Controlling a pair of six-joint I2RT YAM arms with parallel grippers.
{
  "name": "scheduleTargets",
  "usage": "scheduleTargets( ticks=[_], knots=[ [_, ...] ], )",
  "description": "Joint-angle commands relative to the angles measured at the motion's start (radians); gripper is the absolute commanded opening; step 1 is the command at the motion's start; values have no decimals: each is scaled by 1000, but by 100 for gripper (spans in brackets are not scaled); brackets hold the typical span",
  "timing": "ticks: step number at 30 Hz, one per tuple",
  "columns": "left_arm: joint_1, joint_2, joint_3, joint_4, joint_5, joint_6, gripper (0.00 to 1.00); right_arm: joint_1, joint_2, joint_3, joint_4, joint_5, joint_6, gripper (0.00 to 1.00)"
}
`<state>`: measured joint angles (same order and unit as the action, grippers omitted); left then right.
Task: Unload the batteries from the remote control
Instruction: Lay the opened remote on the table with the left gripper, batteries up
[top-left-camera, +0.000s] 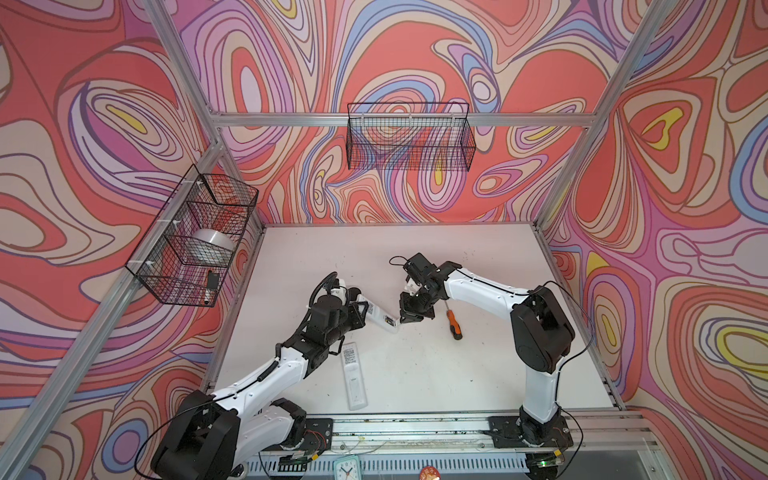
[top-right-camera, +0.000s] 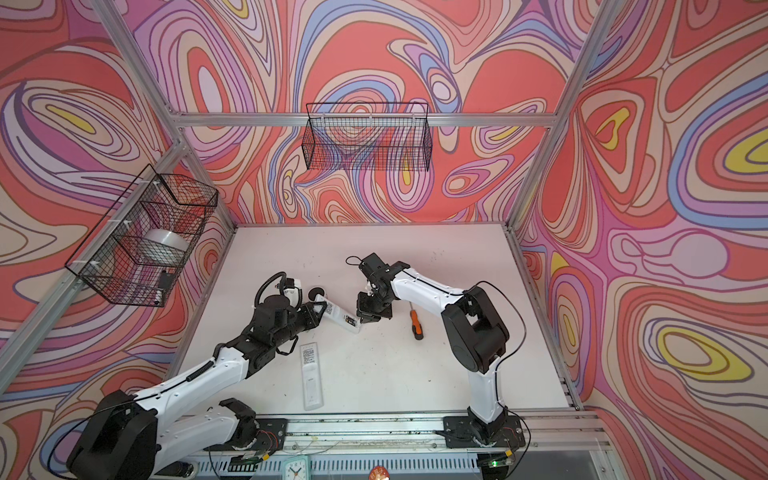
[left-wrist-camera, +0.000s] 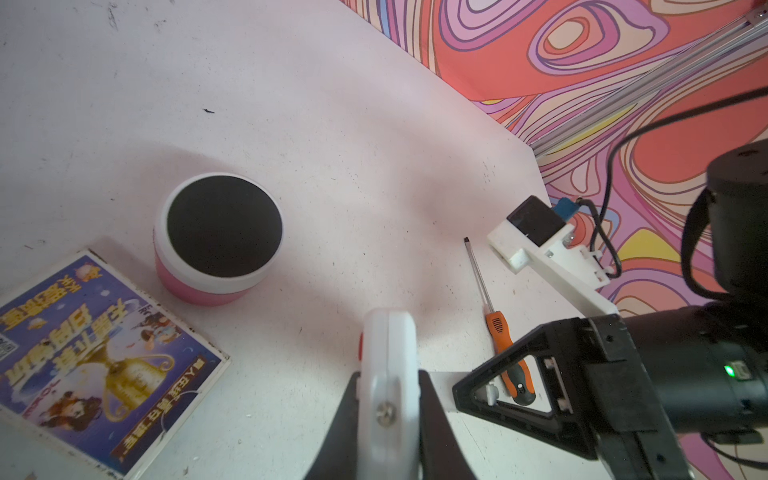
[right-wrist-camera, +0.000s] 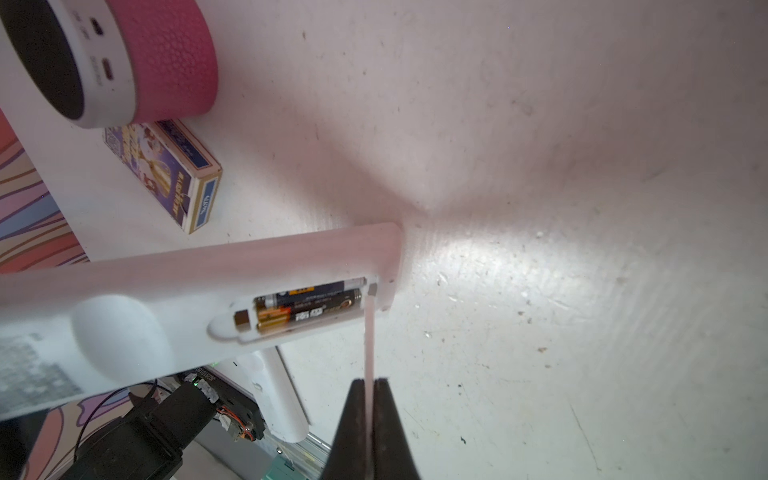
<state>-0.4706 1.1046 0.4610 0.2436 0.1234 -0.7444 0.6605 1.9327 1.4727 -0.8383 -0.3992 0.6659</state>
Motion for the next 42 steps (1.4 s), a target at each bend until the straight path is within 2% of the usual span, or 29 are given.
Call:
scheduleTargets(
  ticks=[1,2,4,6,9,11,18,22,25,28,33,42],
  knots=[
    [0,5,2,-139,-27,66,0,-8,-55,20,-74,58,-36,6],
    [1,5,-1,-143,-26,68,0,-15,-62,15,-82,66,-40,12],
    [1,7,2,-155,-15,73,0,-37,-71,-1,-94,73,-55,40],
    [0,12,11,-173,0,79,0,-62,-76,-3,-118,80,-78,62],
    [0,32,35,-190,59,99,0,-105,-107,-9,-131,119,-104,81],
    [1,53,79,-223,100,119,0,-134,-134,-16,-127,133,-131,98],
    [3,77,102,-264,144,10,0,-177,-193,-24,-201,341,-292,99],
    [2,166,142,-259,265,-15,0,-219,-226,-78,-190,326,-305,98],
    [3,224,192,-324,280,-27,0,-250,-248,-124,-178,307,-305,99],
    [1,253,189,-284,324,-54,2,-266,-255,-156,-179,292,-306,99],
    [2,385,277,-374,405,-3,4,-271,-286,-208,-151,274,-299,98],
    [0,498,334,-443,412,10,19,-272,-301,-239,-128,250,-290,98]
  ],
)
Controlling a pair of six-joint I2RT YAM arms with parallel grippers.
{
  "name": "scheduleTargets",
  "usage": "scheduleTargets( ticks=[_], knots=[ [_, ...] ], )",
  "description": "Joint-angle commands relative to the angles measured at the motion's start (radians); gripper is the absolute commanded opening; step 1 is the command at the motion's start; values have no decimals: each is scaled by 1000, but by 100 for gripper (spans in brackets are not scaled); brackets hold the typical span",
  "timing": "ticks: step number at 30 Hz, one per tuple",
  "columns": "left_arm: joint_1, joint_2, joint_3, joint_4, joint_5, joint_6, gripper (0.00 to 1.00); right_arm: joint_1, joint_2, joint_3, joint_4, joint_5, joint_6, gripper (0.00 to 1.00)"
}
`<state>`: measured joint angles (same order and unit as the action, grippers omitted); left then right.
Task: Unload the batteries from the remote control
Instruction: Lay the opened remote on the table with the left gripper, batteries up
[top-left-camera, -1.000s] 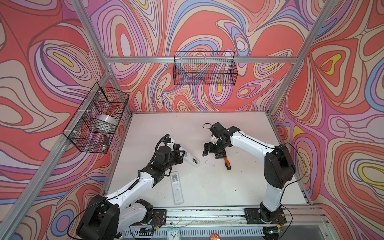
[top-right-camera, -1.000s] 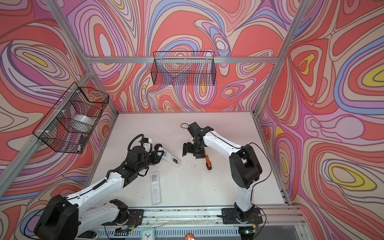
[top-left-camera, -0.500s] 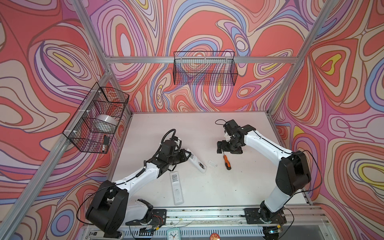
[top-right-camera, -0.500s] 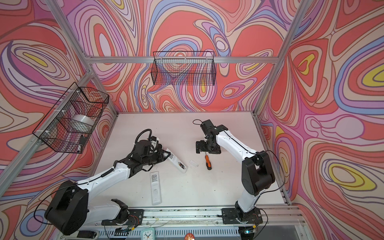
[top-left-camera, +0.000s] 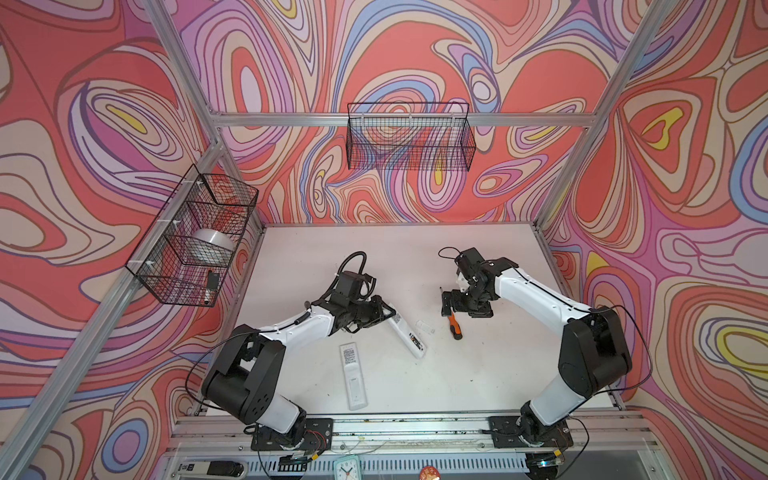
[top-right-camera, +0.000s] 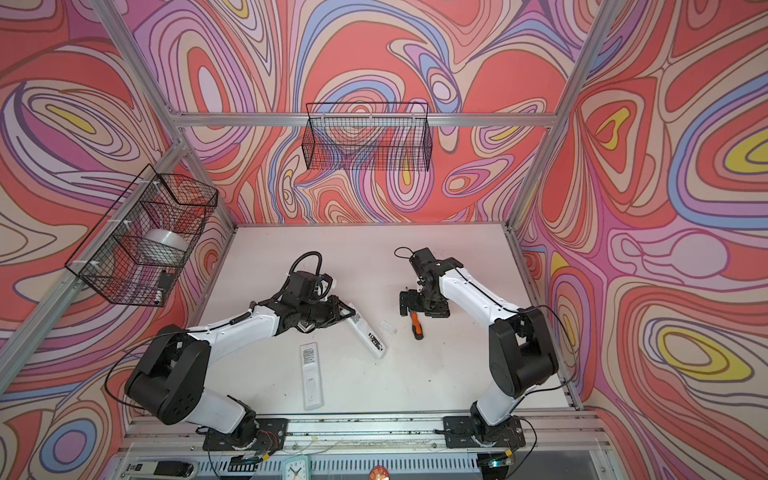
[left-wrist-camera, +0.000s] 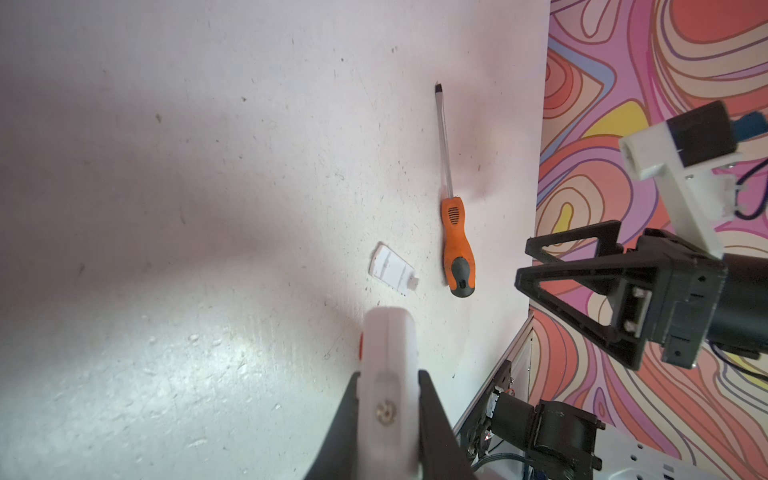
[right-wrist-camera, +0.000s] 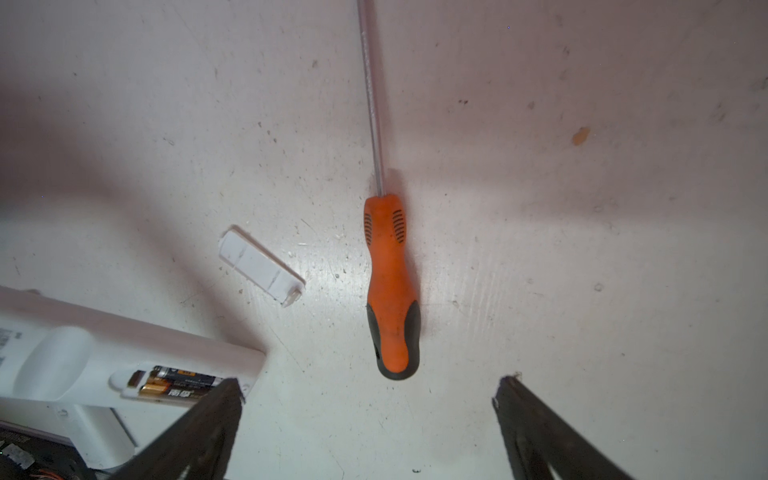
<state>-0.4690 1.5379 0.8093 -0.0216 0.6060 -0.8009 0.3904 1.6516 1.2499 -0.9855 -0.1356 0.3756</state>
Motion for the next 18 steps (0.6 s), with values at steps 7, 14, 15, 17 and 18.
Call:
scheduleTargets(
  ticks=[7,14,15,17,18],
  knots=[
    [-2,111,19,-236,-96,67,32,-3,-6,-9,26,-28,3,98],
    [0,123,34,-236,-105,62,43,-3,13,1,33,-44,0,98],
    [-1,125,35,-236,-105,59,48,-2,13,1,33,-45,0,98],
    [-1,126,36,-236,-105,52,65,-2,13,2,33,-46,0,98],
    [-1,125,39,-236,-104,52,69,-2,11,0,33,-46,0,98]
  ],
)
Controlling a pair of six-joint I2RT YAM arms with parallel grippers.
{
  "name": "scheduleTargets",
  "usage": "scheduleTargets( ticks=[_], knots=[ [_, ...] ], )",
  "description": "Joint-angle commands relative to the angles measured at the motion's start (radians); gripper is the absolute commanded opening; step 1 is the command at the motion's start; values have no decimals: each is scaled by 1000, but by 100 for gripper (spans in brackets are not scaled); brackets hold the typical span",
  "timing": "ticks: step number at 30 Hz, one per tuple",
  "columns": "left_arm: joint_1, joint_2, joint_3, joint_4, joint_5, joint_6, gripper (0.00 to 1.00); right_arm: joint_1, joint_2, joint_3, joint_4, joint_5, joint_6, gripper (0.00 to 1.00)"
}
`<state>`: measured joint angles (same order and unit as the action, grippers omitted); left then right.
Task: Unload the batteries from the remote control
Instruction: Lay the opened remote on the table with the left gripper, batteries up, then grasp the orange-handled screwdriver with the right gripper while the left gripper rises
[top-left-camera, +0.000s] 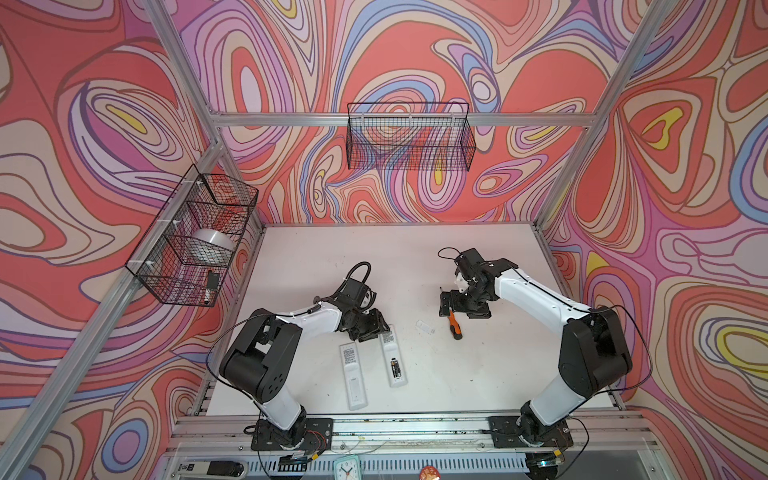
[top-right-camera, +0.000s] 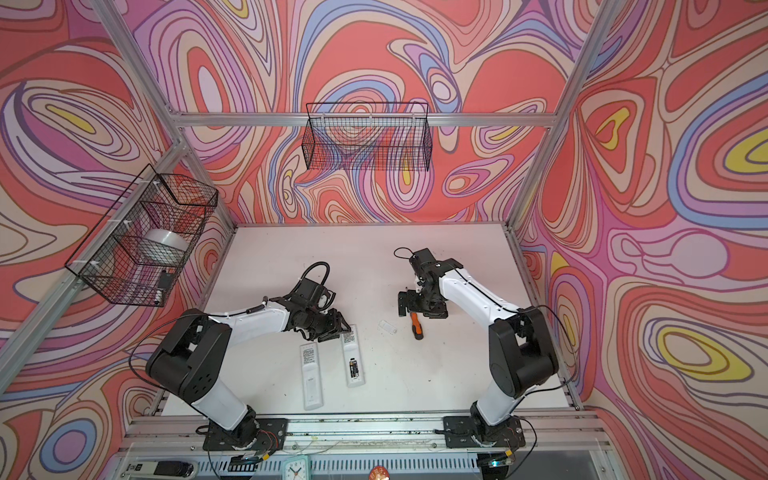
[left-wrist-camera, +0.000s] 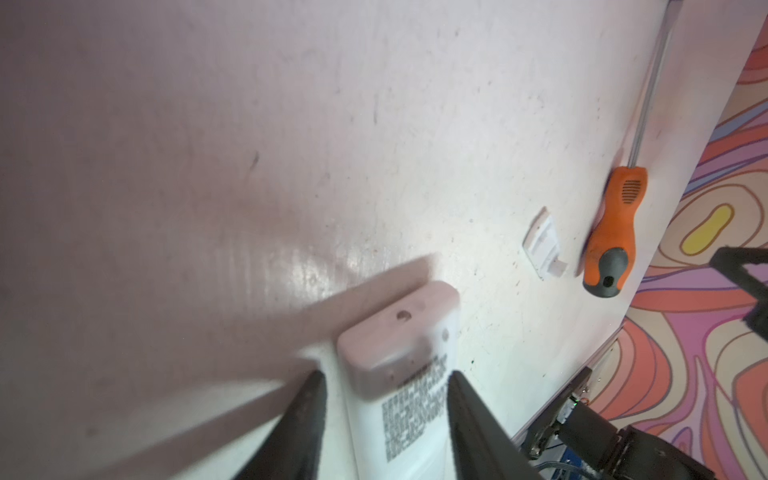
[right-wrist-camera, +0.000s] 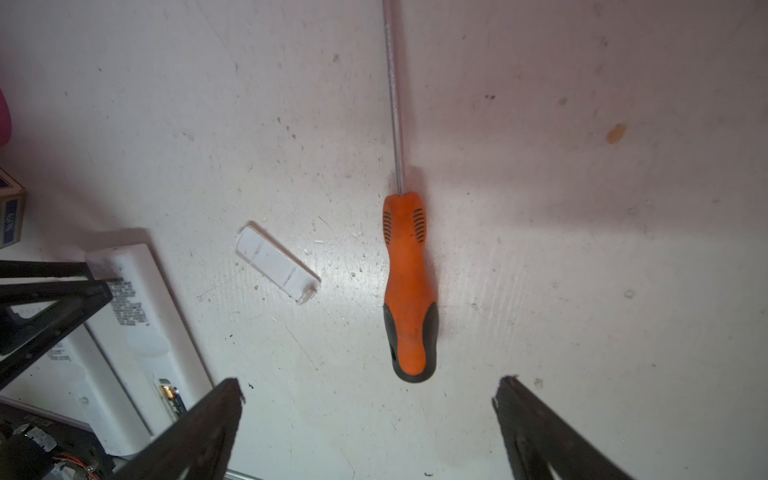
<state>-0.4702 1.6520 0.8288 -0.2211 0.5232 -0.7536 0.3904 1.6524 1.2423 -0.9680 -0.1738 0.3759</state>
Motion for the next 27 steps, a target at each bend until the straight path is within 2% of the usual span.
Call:
scheduleTargets(
  ticks=[1,7,11,15,20,24,27],
  knots=[
    [1,10,23,-60,-23,4,72,-2,9,6,15,-7,0,98],
    [1,-48,69,-133,-34,15,79,-5,-1,-29,15,4,-2,98],
    [0,-156,84,-234,-67,45,80,-6,9,-72,14,38,-14,95],
    [0,-289,89,-316,-104,77,80,-7,42,-93,47,45,-27,88],
    [0,-480,43,-247,-127,67,79,-6,111,-80,83,58,-33,78],
    [-1,-610,-3,-147,-187,40,79,-5,161,-77,109,78,-41,68],
    [3,-679,-54,-45,-183,39,79,-7,187,-75,115,87,-49,61]
  ],
)
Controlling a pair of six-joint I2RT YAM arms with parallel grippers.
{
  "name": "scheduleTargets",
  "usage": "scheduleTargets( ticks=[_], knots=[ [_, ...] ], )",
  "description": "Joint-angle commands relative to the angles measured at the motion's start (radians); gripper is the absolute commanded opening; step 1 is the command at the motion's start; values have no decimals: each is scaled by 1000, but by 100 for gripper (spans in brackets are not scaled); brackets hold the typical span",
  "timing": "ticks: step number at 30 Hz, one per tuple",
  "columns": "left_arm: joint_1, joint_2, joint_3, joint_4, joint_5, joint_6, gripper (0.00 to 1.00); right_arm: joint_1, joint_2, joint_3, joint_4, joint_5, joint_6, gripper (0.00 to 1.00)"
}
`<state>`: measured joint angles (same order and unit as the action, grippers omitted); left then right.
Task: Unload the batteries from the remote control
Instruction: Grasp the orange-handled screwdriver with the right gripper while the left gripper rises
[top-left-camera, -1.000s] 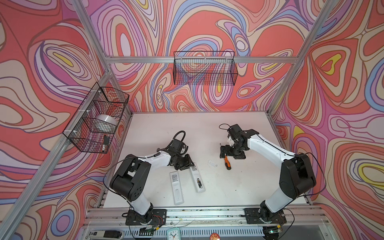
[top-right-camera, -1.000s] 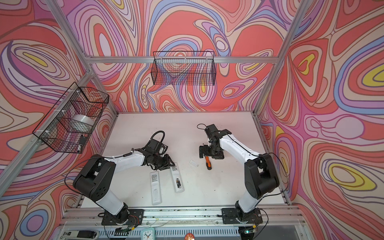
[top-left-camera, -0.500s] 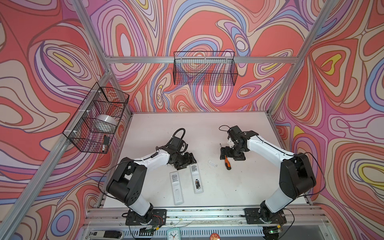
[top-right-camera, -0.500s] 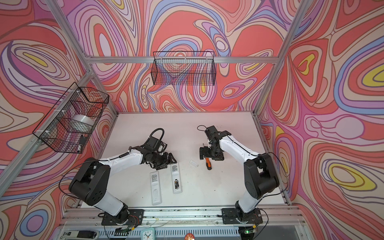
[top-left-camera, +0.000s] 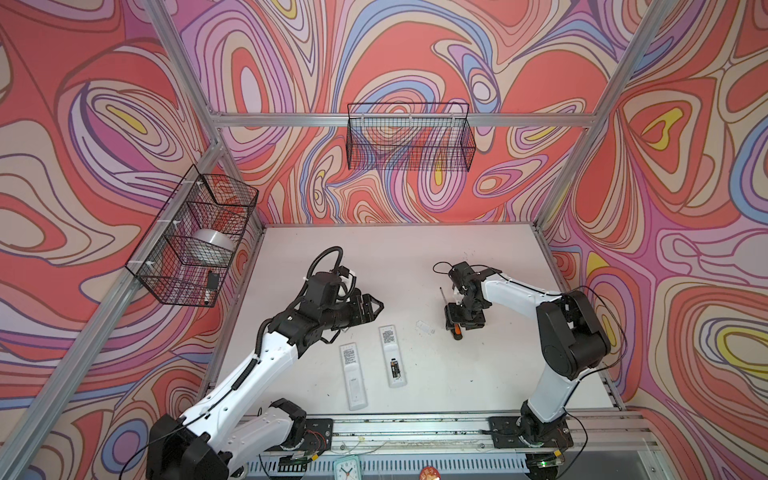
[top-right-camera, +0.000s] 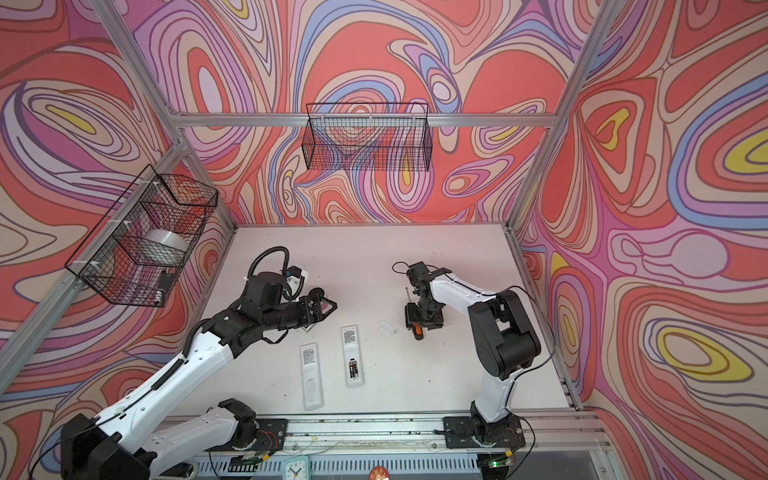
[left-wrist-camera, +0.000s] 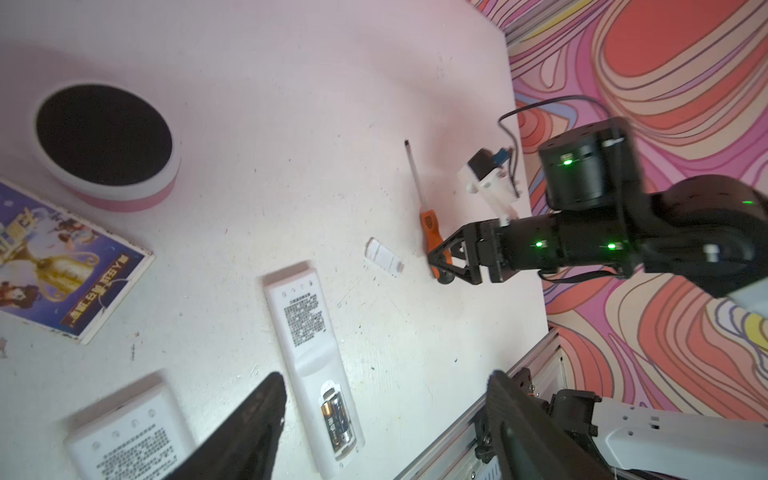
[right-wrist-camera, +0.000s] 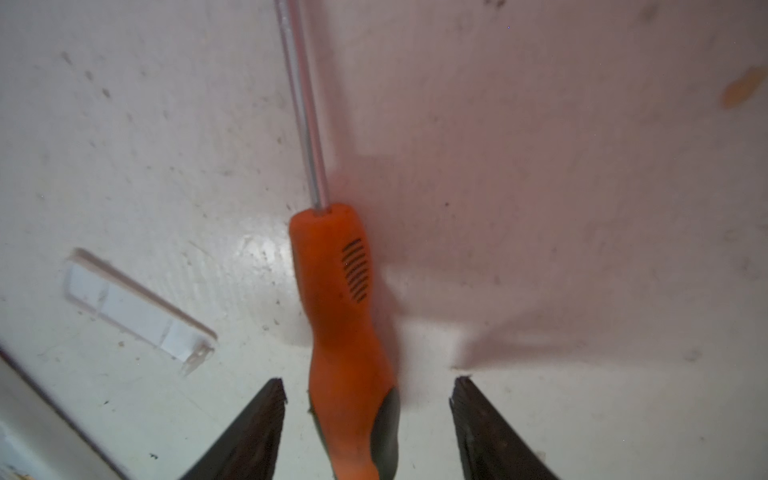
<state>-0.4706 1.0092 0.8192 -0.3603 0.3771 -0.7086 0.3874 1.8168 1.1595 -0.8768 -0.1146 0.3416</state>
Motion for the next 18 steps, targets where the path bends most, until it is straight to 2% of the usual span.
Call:
scheduleTargets(
  ticks=[1,4,6,8,10,15,18],
  knots=[
    [2,-52,-57,141,-43,-15,82,-4,28,6,29,28,-15,58],
    [7,-69,-74,139,-103,-73,98,-5,26,0,45,23,-14,47],
    [18,-62,-80,148,-90,-84,98,-3,24,-4,54,11,-20,37],
    [32,-47,-86,176,-44,-91,98,-3,17,-5,56,4,-28,20],
    [44,-32,-88,199,-17,-108,98,-4,-4,-6,57,-5,-36,9],
    [92,-1,-105,287,64,-183,97,-3,-89,49,22,-13,-52,2],
    [141,38,-119,412,219,-240,98,-4,-115,141,-6,-137,-96,1]
  ],
)
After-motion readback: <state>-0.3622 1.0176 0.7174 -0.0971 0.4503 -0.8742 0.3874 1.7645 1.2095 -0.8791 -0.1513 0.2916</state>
